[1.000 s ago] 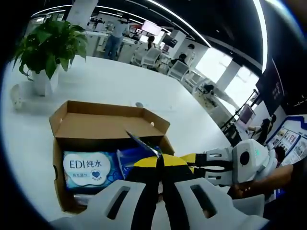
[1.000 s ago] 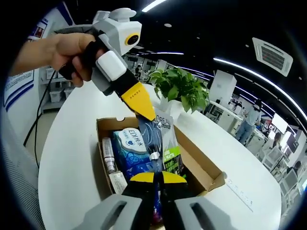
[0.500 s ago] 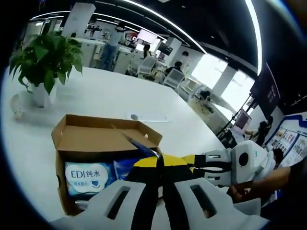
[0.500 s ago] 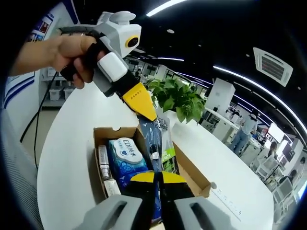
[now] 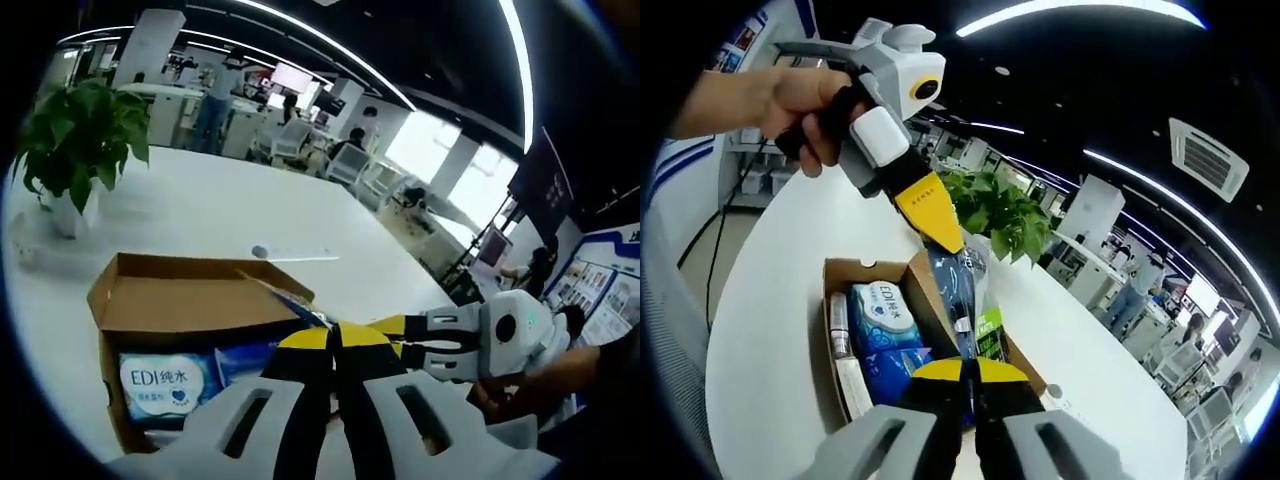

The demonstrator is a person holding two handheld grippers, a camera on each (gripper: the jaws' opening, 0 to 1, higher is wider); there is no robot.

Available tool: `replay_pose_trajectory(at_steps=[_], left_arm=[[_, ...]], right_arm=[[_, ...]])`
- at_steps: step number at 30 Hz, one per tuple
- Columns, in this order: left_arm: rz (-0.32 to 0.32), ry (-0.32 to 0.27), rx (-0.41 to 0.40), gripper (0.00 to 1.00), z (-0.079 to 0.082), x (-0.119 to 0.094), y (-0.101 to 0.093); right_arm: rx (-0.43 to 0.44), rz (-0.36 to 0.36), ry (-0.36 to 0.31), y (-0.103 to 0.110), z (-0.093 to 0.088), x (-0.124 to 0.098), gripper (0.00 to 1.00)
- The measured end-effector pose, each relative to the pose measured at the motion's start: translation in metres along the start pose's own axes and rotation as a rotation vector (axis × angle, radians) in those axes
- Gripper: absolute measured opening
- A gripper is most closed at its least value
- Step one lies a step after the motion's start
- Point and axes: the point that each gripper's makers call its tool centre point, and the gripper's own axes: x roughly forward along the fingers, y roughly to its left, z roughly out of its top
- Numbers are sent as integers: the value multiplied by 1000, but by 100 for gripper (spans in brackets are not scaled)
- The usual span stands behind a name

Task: Operate the shoe box by opening the lid, removing the specified soft item, and placing it in the target area until the item is outside and the box remains undamaged.

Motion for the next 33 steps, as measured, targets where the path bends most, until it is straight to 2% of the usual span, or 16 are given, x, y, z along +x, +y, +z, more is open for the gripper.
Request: replay_pose_trajectory(at_steps=[16,33], left_arm=[[-42,84,27,0,-25,35,-26],[-81,165,22,0,-54,68,-42]], right_arm=[[28,-28,54,-5,-42,-23,0],[58,-48,107,-5,-87,-43,0]])
